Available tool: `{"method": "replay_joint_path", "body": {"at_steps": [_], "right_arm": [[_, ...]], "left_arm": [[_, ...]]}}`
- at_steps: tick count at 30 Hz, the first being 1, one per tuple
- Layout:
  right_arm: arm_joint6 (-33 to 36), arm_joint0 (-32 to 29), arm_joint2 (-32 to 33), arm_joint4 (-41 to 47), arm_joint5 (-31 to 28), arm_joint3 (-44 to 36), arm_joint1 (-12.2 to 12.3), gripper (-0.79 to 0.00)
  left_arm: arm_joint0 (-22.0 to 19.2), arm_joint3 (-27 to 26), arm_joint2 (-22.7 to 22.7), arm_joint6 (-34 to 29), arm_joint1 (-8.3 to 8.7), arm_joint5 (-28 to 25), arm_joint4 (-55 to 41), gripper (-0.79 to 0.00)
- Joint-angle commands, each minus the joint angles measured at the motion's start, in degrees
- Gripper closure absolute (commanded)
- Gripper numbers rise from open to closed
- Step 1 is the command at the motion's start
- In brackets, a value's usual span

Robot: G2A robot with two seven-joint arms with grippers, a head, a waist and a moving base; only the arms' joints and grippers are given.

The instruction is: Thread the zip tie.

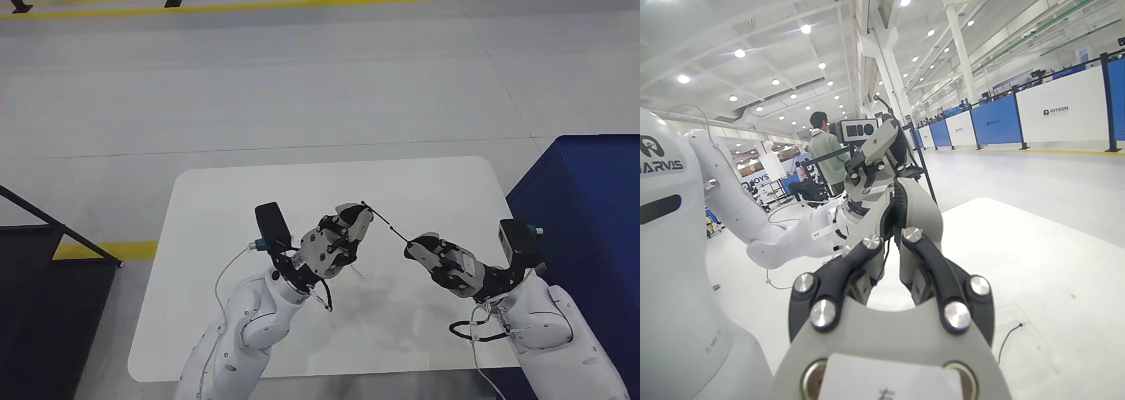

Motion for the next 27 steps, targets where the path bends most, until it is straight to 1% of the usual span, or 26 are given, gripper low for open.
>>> {"method": "replay_joint_path", "body": {"at_steps": [1, 10, 15, 27], "right_arm": [[0.0, 0.0, 0.0, 0.0, 0.0, 0.0, 0.0, 0.0], [0.0, 0.0, 0.0, 0.0, 0.0, 0.0, 0.0, 0.0], [0.0, 0.0, 0.0, 0.0, 0.0, 0.0, 0.0, 0.0], [0.0, 0.0, 0.0, 0.0, 0.0, 0.0, 0.0, 0.0]], "left_arm": [[0.0, 0.14, -0.05, -0.53, 0.02, -0.02, -0.67, 0.0], [0.37, -0.53, -0.67, -0.3, 0.19, -0.99, -2.4, 0.0], [0.27, -0.31, -0.34, -1.72, 0.29, -2.3, -3.04, 0.0], [-1.07, 1.14, 0.22, -2.01, 0.17, -1.73, -3.25, 0.0]]}}
